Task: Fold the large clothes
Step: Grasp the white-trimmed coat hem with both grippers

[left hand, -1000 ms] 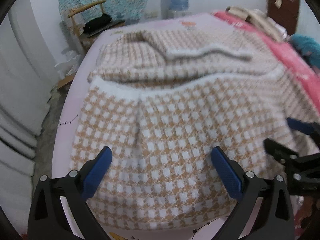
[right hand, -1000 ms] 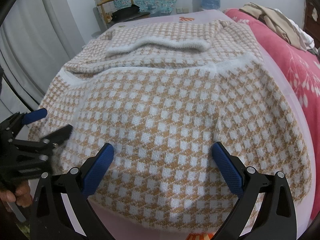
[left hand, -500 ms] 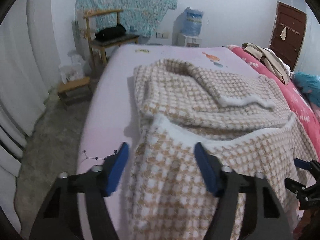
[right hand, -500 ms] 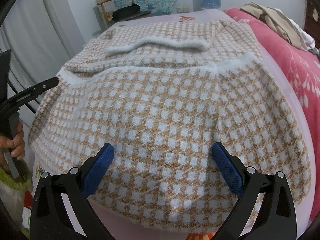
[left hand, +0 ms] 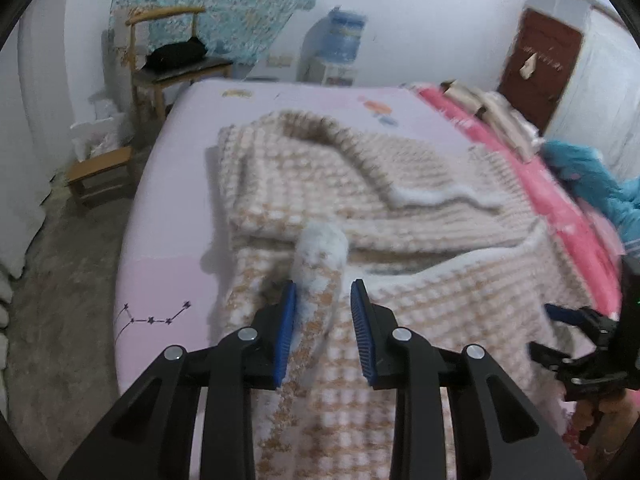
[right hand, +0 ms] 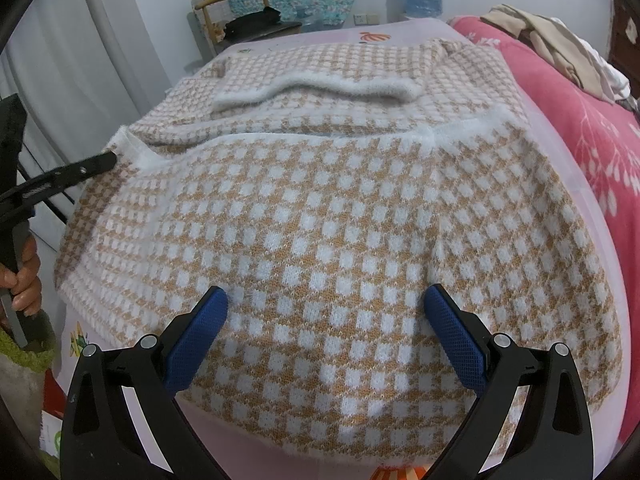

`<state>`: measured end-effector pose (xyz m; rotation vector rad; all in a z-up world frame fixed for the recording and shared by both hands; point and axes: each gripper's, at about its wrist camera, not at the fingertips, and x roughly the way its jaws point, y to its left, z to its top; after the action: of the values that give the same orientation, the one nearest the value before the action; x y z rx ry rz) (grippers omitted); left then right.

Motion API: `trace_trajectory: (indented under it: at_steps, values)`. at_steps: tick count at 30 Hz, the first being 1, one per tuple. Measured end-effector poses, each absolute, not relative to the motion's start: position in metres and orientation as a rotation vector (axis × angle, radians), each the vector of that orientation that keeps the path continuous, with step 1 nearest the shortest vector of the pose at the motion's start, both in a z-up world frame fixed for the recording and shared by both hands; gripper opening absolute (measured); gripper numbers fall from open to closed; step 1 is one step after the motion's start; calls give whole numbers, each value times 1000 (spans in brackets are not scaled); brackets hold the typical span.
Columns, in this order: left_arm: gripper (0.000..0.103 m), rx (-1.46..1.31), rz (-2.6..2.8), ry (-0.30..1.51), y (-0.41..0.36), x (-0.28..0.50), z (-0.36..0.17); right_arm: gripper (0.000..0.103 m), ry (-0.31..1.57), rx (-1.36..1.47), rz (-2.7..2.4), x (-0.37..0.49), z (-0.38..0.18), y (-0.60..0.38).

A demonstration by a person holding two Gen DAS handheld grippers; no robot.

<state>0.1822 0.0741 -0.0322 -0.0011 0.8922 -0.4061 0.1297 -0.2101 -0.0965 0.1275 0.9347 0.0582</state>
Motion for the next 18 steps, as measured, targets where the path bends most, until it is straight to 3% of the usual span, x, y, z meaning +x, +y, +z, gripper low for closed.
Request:
trace_trajectory:
  at_steps: [11, 18]
  values:
    - [27, 85, -295, 958, 67, 195, -50, 93, 846, 231, 25, 131, -60, -260]
    - [27, 127, -284, 950, 65, 195, -52, 71, 821, 305, -48, 154, -46, -315]
